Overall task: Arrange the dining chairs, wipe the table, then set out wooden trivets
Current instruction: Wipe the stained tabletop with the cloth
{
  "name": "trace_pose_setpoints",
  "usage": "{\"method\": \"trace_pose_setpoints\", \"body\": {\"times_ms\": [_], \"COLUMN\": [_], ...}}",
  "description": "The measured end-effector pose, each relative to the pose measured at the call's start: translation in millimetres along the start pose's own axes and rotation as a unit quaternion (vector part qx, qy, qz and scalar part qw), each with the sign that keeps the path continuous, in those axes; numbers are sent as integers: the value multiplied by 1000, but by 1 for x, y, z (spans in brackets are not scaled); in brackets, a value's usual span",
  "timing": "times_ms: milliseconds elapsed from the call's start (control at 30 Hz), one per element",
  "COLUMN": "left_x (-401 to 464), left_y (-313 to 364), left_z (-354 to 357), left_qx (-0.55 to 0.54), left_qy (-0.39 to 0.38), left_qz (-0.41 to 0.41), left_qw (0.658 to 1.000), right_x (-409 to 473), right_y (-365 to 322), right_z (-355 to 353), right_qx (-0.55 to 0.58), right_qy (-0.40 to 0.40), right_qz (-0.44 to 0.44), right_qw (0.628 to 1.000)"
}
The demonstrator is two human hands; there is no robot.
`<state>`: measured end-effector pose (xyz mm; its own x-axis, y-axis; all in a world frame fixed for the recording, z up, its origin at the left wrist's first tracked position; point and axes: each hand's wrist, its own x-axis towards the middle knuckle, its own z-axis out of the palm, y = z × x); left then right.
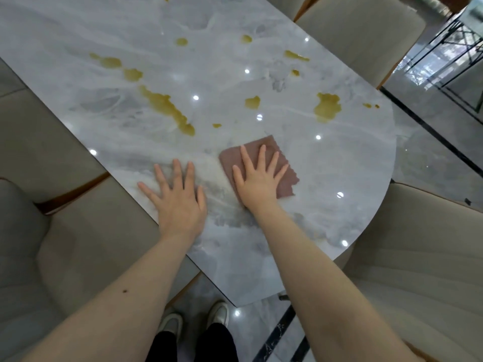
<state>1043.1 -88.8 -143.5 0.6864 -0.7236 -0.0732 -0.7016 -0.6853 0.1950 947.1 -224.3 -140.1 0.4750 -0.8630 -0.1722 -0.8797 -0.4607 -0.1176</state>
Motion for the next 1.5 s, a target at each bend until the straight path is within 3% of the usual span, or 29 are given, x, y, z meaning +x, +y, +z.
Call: {"method": "trace_pose_setpoints", "body": {"times_ms": [100, 200, 267, 367, 533, 667, 833, 900, 967, 1100, 1267, 1367, 1500], "left_x": [0, -1, -1, -2, -2, -2, -1, -1, 0, 9, 21, 38, 65], "left_y": [0, -2, -3, -2, -2, -2, -6, -8, -10, -15, -44, -58, -66], "left_z": [-1, -1, -2, 0, 0, -3, -6, -7, -8, -14, -23, -22, -28], "left_qx": [0, -1, -10, -11, -19, -35, -62, -57, -55, -154, -330, -288, -204], "left_qy": [-1, 0, 2, 11, 9, 4, -9, -21, -32, -52, 50, 65, 104], "left_qz": [3, 7, 8, 2, -2, -5, -4, 1, 10, 0, 31, 63, 12], "left_qw": [1000, 1000, 1000, 1000, 1000, 999, 998, 998, 998, 987, 942, 953, 973], "right_x": [-42, -84, -88, -58, -2, -30, -95, -92, -77, -52, -79, -89, -48], "right_y": [-22, 8, 44, 72, 8, -28, 18, 38, 37, -22, -73, -72, -90], "right_z": [9, 9, 2, -7, -2, 10, 12, 4, 0, 5, 17, 20, 17], "right_qx": [-5, -22, -34, -36, -7, -10, -35, -39, -28, 16, 6, -2, -3], "right_qy": [18, -6, -20, -16, -7, 13, -14, -23, -20, -18, -22, -25, -12], "right_qz": [-98, -177, -173, -96, -6, -83, -182, -154, -73, 100, -19, -11, 19], "right_qw": [995, 984, 984, 995, 1000, 996, 983, 987, 997, 995, 1000, 1000, 1000]}}
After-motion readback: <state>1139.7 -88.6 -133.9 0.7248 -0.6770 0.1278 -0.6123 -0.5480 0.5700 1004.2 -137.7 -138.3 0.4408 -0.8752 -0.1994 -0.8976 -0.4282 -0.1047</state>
